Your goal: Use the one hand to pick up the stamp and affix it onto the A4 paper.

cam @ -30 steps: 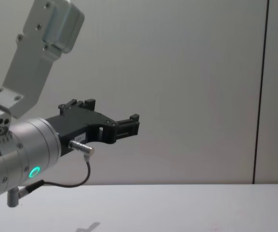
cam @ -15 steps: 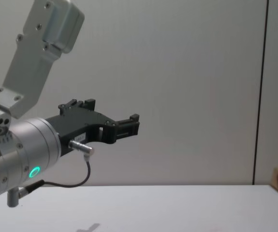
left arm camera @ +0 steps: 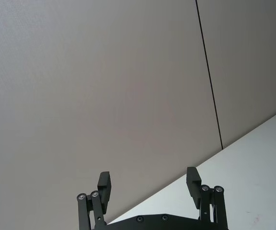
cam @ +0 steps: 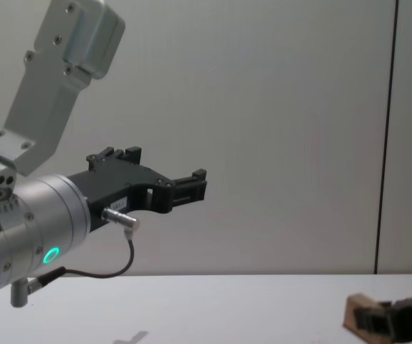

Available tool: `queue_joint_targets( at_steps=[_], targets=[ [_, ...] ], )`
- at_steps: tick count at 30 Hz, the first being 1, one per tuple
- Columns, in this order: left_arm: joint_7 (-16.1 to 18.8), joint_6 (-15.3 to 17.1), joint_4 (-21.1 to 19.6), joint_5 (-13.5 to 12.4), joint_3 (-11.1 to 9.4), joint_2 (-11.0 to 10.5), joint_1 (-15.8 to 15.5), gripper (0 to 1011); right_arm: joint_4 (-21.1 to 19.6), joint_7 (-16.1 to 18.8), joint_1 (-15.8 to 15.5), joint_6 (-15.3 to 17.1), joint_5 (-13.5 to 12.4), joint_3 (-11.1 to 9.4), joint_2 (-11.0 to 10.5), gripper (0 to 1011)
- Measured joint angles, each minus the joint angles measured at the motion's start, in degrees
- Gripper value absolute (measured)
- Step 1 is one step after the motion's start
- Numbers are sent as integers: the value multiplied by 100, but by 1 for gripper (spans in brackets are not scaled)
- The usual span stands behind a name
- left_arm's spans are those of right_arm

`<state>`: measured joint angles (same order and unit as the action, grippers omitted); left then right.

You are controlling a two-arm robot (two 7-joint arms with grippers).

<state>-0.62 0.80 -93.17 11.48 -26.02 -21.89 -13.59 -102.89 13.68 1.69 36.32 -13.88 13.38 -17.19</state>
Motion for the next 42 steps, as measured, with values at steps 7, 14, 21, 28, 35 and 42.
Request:
queue_joint_targets(
  at_steps=[7,14,21,28,35,42],
  targets=[
    [0,0,0,0,0,0,0,1002,122,218,48,132,145,114,40,219],
    [0,0,0,0,0,0,0,1001,276,425,87,213,289,216,67,219],
    [0,0,0,0,0,0,0,1001,430,592,114,231,382,286,80,219],
    [0,0,0,0,0,0,0,1001,568,740,134,232,509,361,90,219],
    [0,0,0,0,0,0,0,1002,646,835,145,211,654,422,92,219],
    [0,0,0,0,0,0,0,1001,713,942,158,166,869,490,79,219]
  ],
)
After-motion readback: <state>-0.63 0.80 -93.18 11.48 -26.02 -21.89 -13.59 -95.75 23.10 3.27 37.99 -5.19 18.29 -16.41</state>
